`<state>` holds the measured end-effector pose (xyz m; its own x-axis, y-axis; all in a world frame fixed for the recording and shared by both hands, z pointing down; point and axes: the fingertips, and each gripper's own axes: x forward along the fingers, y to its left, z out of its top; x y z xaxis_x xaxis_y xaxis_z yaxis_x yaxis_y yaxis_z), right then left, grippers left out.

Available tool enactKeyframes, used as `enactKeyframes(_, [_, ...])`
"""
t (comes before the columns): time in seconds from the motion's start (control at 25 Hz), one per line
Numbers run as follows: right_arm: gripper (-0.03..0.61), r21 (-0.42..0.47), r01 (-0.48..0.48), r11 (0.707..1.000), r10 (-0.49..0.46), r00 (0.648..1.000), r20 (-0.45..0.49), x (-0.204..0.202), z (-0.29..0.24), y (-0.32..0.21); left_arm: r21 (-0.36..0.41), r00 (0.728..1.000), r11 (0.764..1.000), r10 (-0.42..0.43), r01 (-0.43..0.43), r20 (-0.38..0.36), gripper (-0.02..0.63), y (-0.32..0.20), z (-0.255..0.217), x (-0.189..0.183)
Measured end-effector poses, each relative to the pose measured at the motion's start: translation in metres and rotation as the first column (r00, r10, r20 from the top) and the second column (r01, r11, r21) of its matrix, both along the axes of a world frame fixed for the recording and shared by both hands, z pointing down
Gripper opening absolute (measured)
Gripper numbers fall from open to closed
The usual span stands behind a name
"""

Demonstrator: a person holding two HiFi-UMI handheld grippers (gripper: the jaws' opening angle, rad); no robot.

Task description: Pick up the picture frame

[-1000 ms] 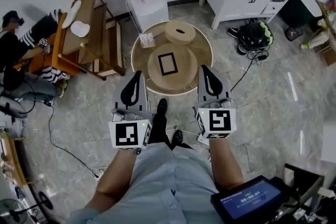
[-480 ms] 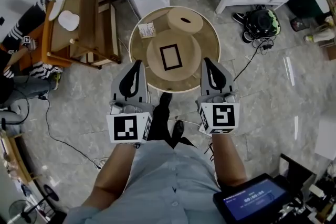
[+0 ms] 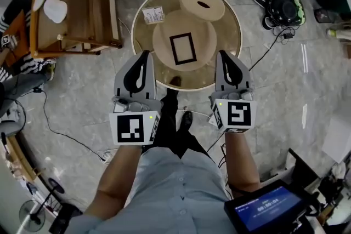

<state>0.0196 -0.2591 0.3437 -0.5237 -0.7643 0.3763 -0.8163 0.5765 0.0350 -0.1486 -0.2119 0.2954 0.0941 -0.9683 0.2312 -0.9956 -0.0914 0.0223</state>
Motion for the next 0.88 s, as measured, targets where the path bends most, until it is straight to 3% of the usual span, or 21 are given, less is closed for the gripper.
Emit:
enactKeyframes(0.56, [0.014, -0.166, 0.017, 0.986, -0.028, 0.998, -0.063, -0.014, 0.118, -0.038, -0.159, 0.997, 0.987, -0.002, -0.010, -0.074, 0.011, -0.049, 0.115, -0.006])
enactKeyframes(0.88, [0.014, -0.237, 0.023, 0.971, -0.045, 0.995, -0.089, -0.023, 0.174, -0.043, -0.212, 0.995, 0.977, -0.008, -0.013, -0.099, 0.011, -0.062, 0.165, -0.013])
